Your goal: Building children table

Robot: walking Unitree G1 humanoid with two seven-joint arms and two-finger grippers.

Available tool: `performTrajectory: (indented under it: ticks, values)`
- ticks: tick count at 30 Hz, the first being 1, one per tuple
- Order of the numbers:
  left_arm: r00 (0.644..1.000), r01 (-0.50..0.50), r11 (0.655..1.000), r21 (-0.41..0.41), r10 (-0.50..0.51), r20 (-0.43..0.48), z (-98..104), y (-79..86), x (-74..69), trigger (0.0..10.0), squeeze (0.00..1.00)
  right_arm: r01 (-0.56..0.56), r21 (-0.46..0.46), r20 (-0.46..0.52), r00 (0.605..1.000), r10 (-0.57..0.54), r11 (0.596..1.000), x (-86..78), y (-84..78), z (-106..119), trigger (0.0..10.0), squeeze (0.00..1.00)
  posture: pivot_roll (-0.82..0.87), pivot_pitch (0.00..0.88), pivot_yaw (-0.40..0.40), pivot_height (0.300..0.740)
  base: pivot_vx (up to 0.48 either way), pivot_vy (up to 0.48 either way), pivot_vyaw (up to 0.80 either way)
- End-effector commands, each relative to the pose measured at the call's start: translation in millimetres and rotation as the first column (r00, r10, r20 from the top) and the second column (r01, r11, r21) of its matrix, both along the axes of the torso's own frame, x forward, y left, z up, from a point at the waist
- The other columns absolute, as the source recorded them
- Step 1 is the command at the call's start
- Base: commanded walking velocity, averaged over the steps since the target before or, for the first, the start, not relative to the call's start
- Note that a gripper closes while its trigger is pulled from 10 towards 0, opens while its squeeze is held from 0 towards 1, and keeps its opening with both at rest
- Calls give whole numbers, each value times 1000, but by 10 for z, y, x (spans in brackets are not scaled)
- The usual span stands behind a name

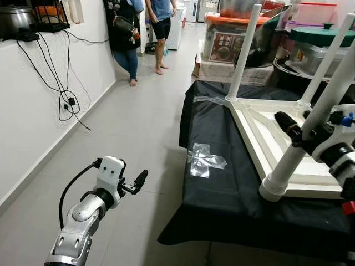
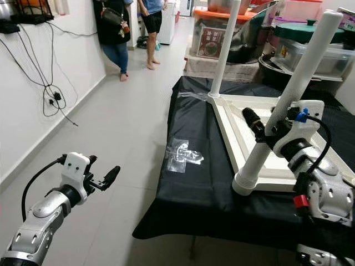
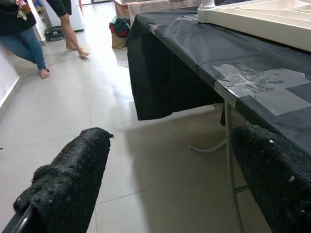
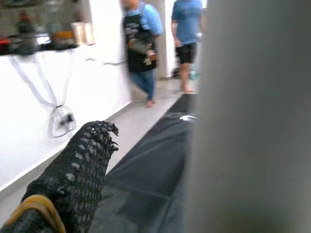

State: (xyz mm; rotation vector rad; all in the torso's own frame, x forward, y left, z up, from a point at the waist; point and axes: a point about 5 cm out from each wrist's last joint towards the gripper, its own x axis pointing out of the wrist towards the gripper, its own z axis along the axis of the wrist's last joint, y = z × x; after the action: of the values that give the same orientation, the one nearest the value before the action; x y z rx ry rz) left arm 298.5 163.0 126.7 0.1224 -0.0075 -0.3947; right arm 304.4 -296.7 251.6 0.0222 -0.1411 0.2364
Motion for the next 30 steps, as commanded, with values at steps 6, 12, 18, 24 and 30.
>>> performTrajectory:
  ticks: [6,12,18,24,30]
  values:
    - [1000,18,999,34,-17,-9,-35,-22,19,10000,0,-90,-84,-42,995,87,992,133,-184,-72,10000,0,36,0,-66,740,0,0,0]
    - [1000,16,999,34,-16,-9,-45,-20,4,10000,0,-108,-91,-46,994,104,990,191,-224,-69,10000,0,44,0,-72,740,0,0,0]
    - [1000,16,999,37,-15,-12,-55,-12,-17,10000,0,-134,-102,-43,991,130,986,244,-289,-53,0,0,51,0,-77,740,0,0,0]
    - [1000,20,999,37,-20,-13,-62,-25,-20,10000,0,-145,-100,-22,989,144,984,262,-326,-26,0,0,47,0,-75,740,0,0,0]
    - [1000,27,999,38,-27,-14,-71,-47,-22,10000,0,-44,-57,12,999,45,997,326,-284,-28,0,0,45,0,-73,740,0,0,0]
